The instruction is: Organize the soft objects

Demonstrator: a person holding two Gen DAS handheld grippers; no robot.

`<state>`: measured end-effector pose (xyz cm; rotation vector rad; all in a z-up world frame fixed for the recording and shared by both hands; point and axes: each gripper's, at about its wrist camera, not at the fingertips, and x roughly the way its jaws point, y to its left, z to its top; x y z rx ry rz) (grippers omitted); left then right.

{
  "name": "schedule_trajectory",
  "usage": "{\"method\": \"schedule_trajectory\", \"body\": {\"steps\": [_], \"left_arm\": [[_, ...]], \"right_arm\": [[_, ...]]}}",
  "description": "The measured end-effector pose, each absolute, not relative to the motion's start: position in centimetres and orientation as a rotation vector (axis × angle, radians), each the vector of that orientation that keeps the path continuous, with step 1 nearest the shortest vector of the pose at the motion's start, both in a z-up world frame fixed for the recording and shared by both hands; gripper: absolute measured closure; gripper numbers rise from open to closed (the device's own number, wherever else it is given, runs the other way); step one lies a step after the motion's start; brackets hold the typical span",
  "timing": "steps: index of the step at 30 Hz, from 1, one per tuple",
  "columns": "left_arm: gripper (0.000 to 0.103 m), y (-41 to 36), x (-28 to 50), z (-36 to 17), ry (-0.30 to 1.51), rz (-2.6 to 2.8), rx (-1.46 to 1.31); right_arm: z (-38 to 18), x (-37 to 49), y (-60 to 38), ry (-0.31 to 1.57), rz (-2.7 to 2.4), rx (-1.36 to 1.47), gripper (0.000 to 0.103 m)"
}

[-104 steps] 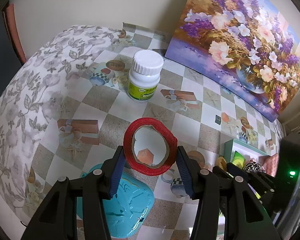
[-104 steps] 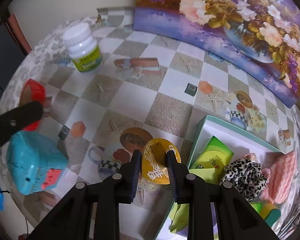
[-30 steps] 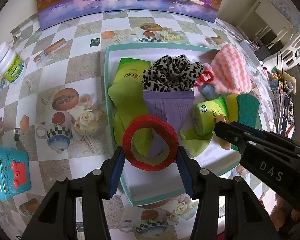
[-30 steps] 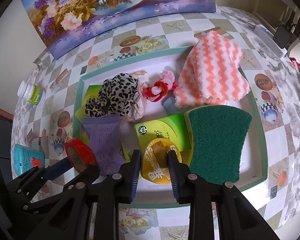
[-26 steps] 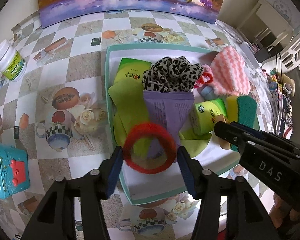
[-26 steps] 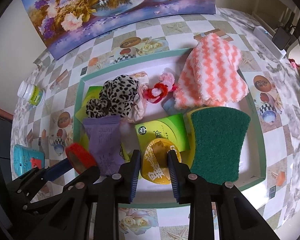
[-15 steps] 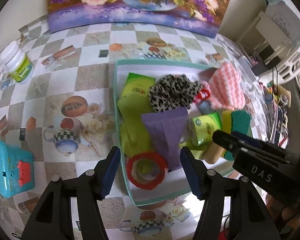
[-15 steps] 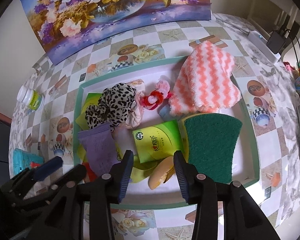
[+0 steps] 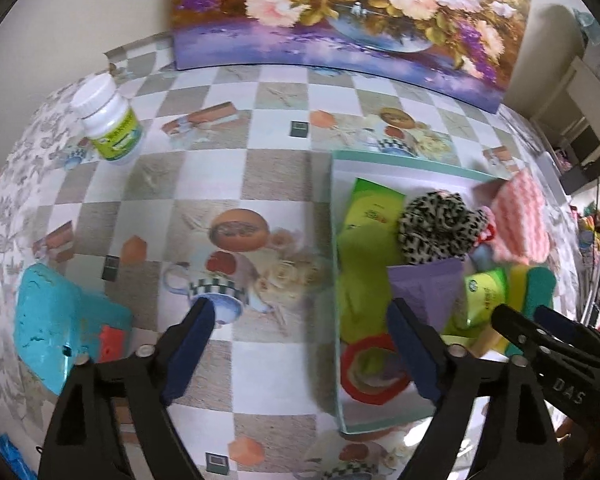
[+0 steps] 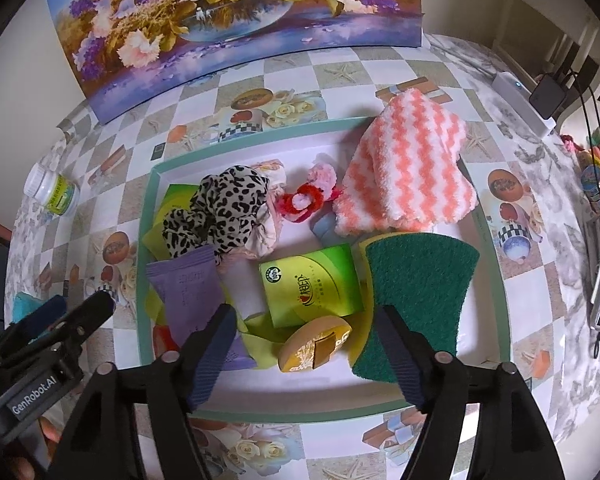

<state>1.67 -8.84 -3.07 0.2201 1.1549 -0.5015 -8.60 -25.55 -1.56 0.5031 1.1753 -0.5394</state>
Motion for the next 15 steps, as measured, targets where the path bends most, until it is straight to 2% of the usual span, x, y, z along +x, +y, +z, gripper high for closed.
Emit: {"method": "schedule_trajectory", "body": {"steps": [2, 4, 5, 6, 8, 15], "left_arm": [[0.013, -8.6, 1.9, -3.0, 1.149, -0.490, 0.214], [0.012, -8.4, 2.0, -3.0, 1.141, -0.473, 0.215], [0.011, -8.3, 2.1, -3.0, 1.138, -0.462, 0.217], [0.010, -8.2, 2.2, -3.1, 1.136, -0.452, 0.217], [0.004, -8.0, 2.3, -3.1, 1.135, -0.438, 0.213], [0.003, -7.4, 2.1, -2.8, 1.118, -0.422, 0.220]], "right_arm": [[-1.5, -8.6, -25.6, 1.172, -0.542, 0.496, 0.021], [-1.4, -8.6, -25.6, 1.167, -0.548, 0.486, 0.013], [-1.4, -8.6, -25.6, 1.163, -0.554, 0.480, 0.004], [-1.3, -8.6, -25.6, 1.158, -0.560, 0.472, 0.000], [-1.2, -8.6, -25.6, 1.152, -0.564, 0.466, 0.000], [-1.0, -9.1, -25.2, 1.150, -0.575, 0.454, 0.000]]}}
